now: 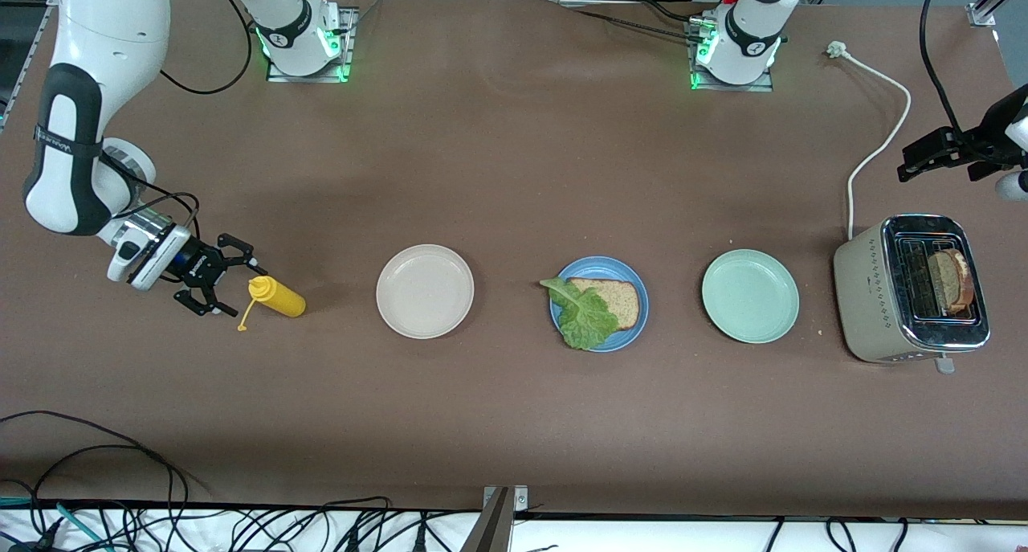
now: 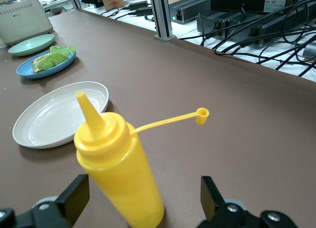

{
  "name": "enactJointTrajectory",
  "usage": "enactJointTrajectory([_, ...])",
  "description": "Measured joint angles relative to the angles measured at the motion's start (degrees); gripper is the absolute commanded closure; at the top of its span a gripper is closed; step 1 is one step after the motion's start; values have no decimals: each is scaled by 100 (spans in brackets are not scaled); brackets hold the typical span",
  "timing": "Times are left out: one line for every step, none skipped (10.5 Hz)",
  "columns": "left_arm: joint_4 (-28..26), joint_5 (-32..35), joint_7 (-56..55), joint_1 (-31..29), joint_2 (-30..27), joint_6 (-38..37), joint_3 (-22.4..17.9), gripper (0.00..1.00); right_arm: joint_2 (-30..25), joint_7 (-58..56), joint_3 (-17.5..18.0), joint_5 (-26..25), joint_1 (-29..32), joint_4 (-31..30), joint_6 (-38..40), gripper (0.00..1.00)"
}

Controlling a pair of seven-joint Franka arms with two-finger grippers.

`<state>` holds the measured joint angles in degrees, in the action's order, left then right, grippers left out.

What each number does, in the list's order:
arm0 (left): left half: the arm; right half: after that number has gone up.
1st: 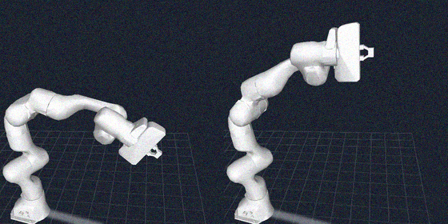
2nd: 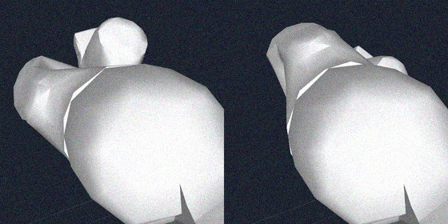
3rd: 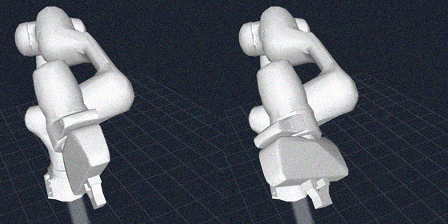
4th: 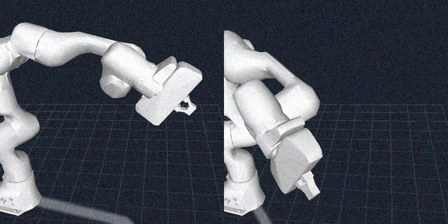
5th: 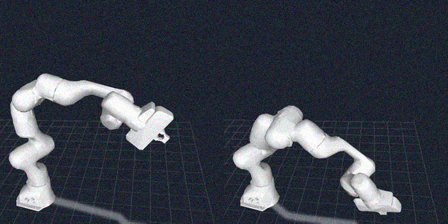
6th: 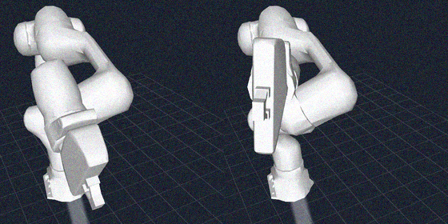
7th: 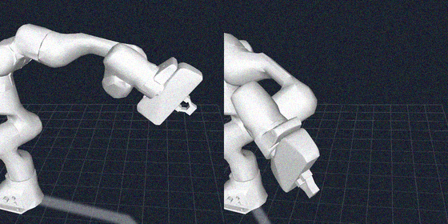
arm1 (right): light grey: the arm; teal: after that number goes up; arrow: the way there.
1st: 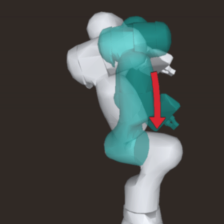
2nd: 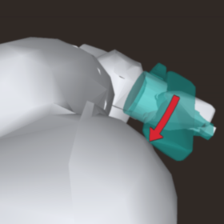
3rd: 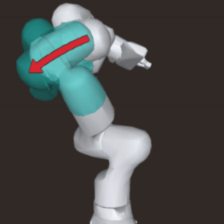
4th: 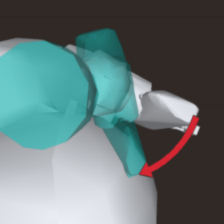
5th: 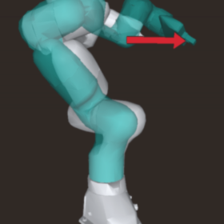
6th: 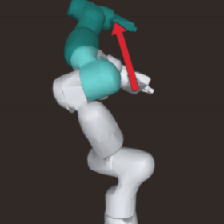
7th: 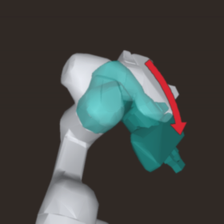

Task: Make sandwich in blue plate with both arms
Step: 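Lower the right gripper around the yellow bottle and grasp it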

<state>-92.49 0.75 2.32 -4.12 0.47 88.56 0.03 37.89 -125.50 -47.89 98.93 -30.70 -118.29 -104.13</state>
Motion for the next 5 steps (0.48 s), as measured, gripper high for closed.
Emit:
enactJointTrajectory([0, 0, 0, 0, 0, 0, 0, 0, 62, -48, 20, 47, 1, 62, 13, 0])
enactJointTrajectory([0, 0, 0, 0, 0, 0, 0, 0, 91, -70, 57, 116, 1, 98, 16, 0])
enactJointTrajectory([0, 0, 0, 0, 0, 0, 0, 0, 116, -79, 106, 172, 1, 113, 16, 0])
enactJointTrajectory([0, 0, 0, 0, 0, 0, 0, 0, 165, -110, 149, 261, 1, 118, 16, 0])
enactJointTrajectory([0, 0, 0, 0, 0, 0, 0, 0, 223, -164, 173, 339, 1, 123, 17, 0])
